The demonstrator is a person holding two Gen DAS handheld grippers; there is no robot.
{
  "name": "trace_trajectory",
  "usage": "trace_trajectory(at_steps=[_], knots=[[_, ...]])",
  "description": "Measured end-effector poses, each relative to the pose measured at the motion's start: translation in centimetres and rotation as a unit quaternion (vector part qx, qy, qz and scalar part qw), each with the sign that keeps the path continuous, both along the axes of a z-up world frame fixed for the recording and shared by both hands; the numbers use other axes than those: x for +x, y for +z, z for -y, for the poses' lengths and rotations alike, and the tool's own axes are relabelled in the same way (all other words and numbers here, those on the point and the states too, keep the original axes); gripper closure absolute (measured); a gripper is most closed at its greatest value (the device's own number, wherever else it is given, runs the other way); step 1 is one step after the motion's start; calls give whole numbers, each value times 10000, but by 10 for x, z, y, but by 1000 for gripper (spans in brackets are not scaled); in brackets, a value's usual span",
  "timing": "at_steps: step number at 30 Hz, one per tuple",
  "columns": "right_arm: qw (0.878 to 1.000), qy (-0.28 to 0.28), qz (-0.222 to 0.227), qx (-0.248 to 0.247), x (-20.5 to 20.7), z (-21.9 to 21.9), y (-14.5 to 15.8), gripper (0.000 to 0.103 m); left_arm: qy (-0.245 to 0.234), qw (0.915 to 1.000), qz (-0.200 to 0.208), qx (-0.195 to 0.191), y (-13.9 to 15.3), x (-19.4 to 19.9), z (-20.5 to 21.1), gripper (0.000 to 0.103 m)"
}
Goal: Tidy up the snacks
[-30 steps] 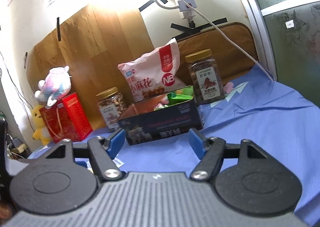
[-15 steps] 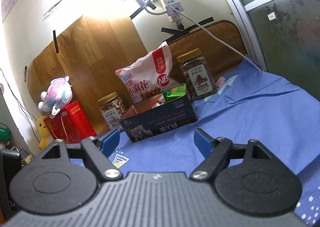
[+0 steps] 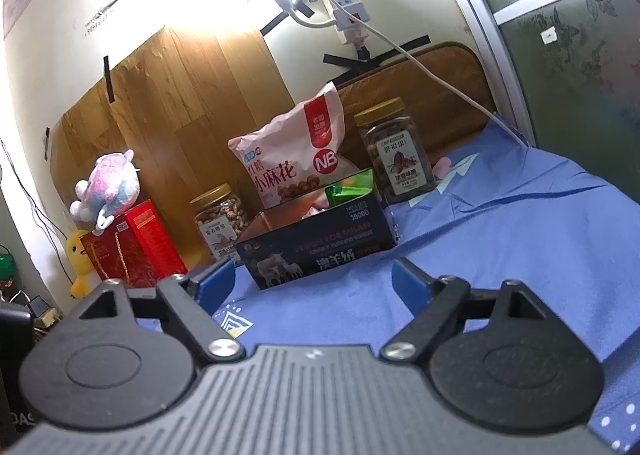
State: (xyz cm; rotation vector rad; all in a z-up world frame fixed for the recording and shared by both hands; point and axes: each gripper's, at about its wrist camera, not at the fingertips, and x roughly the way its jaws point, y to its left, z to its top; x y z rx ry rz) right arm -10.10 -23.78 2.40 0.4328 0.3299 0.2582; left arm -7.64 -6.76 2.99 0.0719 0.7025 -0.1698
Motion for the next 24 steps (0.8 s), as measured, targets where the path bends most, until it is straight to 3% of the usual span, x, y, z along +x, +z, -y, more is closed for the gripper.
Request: trace_trajectory(at_steps=[15, 24], knots=[[9993, 88, -356, 117, 34, 2, -13, 14, -17, 9999, -80, 107, -1, 30, 1, 0], [9994, 113, -219, 230, 28, 1, -2, 13, 118, 9983, 290, 487, 6, 25, -3, 0]])
